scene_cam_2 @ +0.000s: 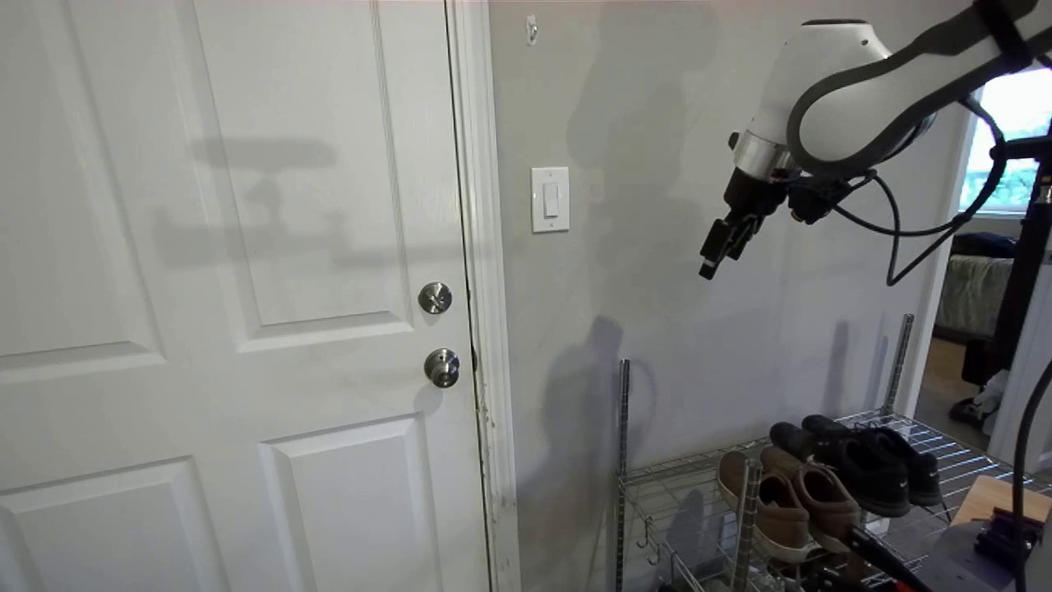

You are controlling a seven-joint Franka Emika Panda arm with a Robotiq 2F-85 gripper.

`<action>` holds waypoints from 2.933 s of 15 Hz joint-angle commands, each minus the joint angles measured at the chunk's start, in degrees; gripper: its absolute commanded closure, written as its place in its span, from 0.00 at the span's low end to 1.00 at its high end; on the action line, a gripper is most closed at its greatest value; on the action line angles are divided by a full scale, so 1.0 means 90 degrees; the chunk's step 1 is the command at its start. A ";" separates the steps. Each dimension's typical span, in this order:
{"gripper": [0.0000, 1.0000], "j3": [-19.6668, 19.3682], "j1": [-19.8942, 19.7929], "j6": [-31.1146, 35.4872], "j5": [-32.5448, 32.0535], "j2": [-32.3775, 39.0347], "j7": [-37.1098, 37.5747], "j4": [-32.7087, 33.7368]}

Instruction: Flip the switch to turn off the light

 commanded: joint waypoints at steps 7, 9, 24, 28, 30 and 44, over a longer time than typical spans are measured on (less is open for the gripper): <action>0.00 0.2527 -0.2461 0.1724 -0.2548 0.0802 0.3635 0.0514; 0.00 0.2903 -0.2632 0.1683 -0.2417 0.0884 0.4225 0.0642; 0.00 0.3678 -0.2982 0.4795 -0.2471 0.1457 0.5043 0.0665; 0.00 0.3784 -0.3108 0.4835 -0.2309 0.1487 0.4923 0.0713; 0.00 0.3828 -0.3168 0.4859 -0.2314 0.1478 0.4923 0.0714; 0.00 0.6250 -0.5438 0.6083 -0.0426 0.0809 0.5107 0.0955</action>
